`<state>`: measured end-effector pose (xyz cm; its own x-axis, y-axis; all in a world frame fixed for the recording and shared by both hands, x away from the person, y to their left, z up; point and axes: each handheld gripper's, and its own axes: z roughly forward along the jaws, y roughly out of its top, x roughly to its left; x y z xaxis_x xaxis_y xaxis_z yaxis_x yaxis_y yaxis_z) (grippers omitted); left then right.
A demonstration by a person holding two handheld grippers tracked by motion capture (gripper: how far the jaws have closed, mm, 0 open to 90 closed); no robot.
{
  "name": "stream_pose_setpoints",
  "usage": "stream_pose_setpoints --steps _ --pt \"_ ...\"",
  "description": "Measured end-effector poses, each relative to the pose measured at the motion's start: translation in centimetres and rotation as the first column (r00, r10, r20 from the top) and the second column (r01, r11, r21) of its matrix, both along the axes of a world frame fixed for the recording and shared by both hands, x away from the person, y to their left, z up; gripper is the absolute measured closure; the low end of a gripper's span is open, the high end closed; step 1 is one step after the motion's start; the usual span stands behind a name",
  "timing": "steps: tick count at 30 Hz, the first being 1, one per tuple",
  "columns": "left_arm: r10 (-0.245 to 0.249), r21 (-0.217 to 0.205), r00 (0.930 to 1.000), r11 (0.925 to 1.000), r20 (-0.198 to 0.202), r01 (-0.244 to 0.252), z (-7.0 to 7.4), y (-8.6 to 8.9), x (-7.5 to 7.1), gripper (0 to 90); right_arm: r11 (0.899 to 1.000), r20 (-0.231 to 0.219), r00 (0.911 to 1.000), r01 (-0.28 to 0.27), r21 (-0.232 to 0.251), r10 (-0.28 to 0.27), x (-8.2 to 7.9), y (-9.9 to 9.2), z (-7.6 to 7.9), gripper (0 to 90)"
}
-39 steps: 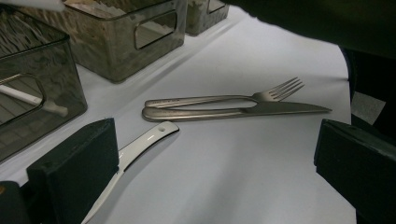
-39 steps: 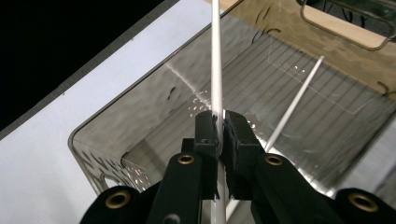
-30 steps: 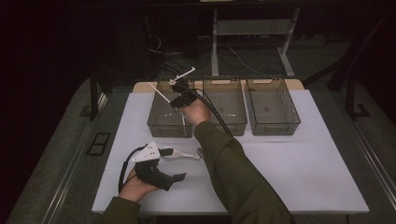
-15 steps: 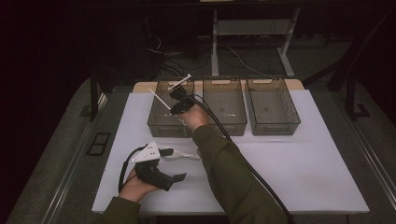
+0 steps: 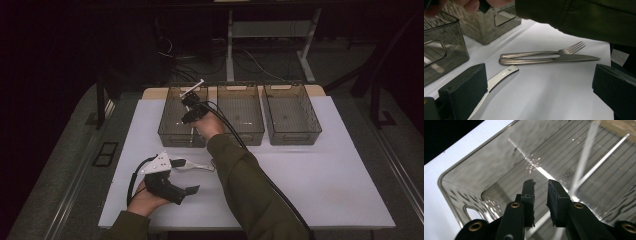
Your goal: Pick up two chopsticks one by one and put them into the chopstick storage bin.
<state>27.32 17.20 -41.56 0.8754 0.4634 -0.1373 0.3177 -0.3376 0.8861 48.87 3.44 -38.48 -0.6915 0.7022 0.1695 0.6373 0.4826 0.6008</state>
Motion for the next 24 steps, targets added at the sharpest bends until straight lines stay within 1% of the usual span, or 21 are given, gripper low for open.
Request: stream_pose_setpoints --steps 5,9,12,14,15,17,19,21,23,24 --pt "0.0 -0.001 1.0 1.0 0.0 0.0 0.0 0.1 0.0 0.0 0.999 0.009 0.9998 -0.018 0.03 0.017 -0.4 -0.6 1.1 67.9" --pt "0.004 -0.002 1.0 1.0 0.0 -0.004 0.0 0.1 0.0 0.0 0.997 0.019 0.9989 -0.043 0.066 0.042 -1.1 -1.8 2.3 61.5" --pt "-0.001 0.006 1.0 1.0 0.007 0.0 0.0 0.1 0.1 0.0 0.994 0.03 0.9973 -0.069 0.089 0.067 -1.6 -3.0 2.9 56.9" --pt "-0.001 0.004 1.0 1.0 0.008 0.001 0.0 0.1 0.0 0.0 0.992 0.027 0.9963 -0.084 0.098 0.082 -2.0 -3.9 3.2 53.8" --pt "-0.001 0.006 1.0 1.0 0.01 0.001 0.0 0.2 0.1 0.0 0.99 0.034 0.9955 -0.092 0.103 0.089 -2.2 -4.4 3.4 52.5" --pt "0.005 0.004 1.0 1.0 0.005 -0.005 0.0 0.3 0.1 0.0 0.989 0.043 0.9943 -0.101 0.111 0.097 -2.7 -5.3 3.6 50.0" --pt "0.004 0.012 0.9999 0.9999 0.01 -0.005 0.0 0.4 0.2 0.0 0.987 0.05 0.9939 -0.104 0.126 0.099 -3.2 -6.4 3.8 49.0" --pt "0.004 0.008 0.9999 1.0 0.01 -0.004 0.0 0.5 0.1 0.0 0.984 0.052 0.9934 -0.109 0.143 0.103 -3.7 -7.4 3.9 47.9" --pt "0.006 0.003 1.0 1.0 0.007 -0.006 0.0 0.4 0.1 0.0 0.982 0.057 0.9928 -0.113 0.149 0.106 -4.3 -8.4 4.0 46.2" --pt "0.006 0.009 0.9999 0.9999 0.008 -0.006 0.0 0.5 0.1 0.0 0.981 0.056 0.9921 -0.12 0.152 0.112 -4.5 -8.9 4.0 45.2"
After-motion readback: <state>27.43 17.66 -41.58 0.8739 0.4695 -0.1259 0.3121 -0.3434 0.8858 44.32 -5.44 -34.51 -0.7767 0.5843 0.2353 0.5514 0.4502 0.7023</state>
